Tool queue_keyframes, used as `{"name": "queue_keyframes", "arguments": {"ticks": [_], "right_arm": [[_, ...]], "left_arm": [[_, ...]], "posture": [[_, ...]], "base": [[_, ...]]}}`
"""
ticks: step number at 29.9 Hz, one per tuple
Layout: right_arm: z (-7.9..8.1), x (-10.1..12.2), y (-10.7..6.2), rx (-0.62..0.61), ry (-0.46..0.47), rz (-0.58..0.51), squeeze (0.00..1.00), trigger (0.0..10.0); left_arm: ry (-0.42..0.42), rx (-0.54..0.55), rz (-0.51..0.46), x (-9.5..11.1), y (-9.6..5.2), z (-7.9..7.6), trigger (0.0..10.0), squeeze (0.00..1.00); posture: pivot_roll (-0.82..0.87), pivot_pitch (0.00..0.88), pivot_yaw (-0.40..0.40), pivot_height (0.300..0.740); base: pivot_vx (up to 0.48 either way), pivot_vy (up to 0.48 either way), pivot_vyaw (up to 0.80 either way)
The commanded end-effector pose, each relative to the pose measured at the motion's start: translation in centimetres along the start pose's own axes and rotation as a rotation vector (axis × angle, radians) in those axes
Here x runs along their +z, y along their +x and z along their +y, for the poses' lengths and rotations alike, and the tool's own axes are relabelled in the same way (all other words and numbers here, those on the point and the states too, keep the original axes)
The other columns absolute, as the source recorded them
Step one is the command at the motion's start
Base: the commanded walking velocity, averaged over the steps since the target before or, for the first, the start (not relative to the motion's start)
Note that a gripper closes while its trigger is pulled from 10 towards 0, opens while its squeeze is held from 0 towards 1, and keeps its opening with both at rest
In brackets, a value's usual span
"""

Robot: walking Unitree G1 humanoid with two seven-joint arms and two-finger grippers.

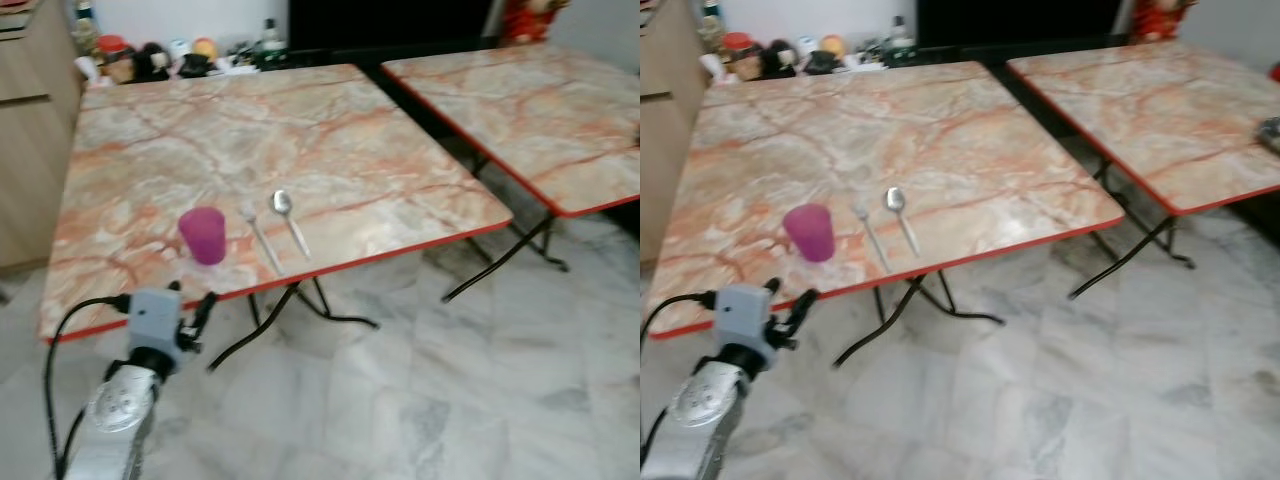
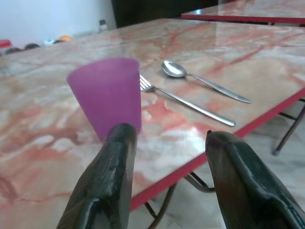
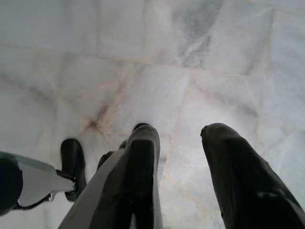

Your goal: Setting the table

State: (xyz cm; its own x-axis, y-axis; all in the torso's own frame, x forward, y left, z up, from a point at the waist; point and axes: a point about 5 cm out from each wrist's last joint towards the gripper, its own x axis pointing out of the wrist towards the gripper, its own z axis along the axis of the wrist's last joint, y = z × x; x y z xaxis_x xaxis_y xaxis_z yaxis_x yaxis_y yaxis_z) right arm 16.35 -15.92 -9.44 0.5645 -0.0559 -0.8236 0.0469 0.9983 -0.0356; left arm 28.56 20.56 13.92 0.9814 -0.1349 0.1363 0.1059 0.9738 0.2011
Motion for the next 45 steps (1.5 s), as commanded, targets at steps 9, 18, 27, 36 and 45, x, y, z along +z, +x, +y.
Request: {"name": "queue_keyframes", "arguments": {"ticks": [9, 18, 27, 36, 45], "right_arm": [[1.4, 0.4, 0.0, 0.022, -0.02, -0.008, 0.0, 10.0], [0.9, 0.2, 0.0, 0.014, -0.013, -0.008, 0.0, 10.0], [0.8, 0.1, 0.0, 0.015, -0.019, -0.006, 0.0, 10.0], [0.7, 0.1, 0.0, 0.016, -0.025, -0.005, 0.0, 10.0], [0.6, 0.2, 0.0, 0.015, -0.028, -0.006, 0.0, 10.0]], "left_arm": [[-0.011, 0.038, 0.01, -0.3, -0.6, 0.6, 10.0, 0.0], [-0.095, 0.094, 0.018, -0.4, -0.7, 1.0, 10.0, 0.0], [-0.105, 0.095, 0.031, -0.5, -0.6, 1.0, 10.0, 0.0], [-0.097, 0.081, 0.008, -0.1, -0.6, 0.8, 10.0, 0.0], [-0.086, 0.066, -0.012, 0.3, -0.5, 0.7, 10.0, 0.0]], "posture": [[0.13, 0.107, -0.014, 0.74], [0.13, 0.108, -0.014, 0.74], [0.13, 0.113, -0.015, 0.74], [0.14, 0.114, -0.017, 0.74], [0.13, 0.113, -0.015, 0.74]], "base": [[0.0, 0.0, 0.0], [0.0, 0.0, 0.0], [0.0, 0.096, 0.0], [0.0, 0.251, 0.0], [0.0, 0.0, 0.0]]}}
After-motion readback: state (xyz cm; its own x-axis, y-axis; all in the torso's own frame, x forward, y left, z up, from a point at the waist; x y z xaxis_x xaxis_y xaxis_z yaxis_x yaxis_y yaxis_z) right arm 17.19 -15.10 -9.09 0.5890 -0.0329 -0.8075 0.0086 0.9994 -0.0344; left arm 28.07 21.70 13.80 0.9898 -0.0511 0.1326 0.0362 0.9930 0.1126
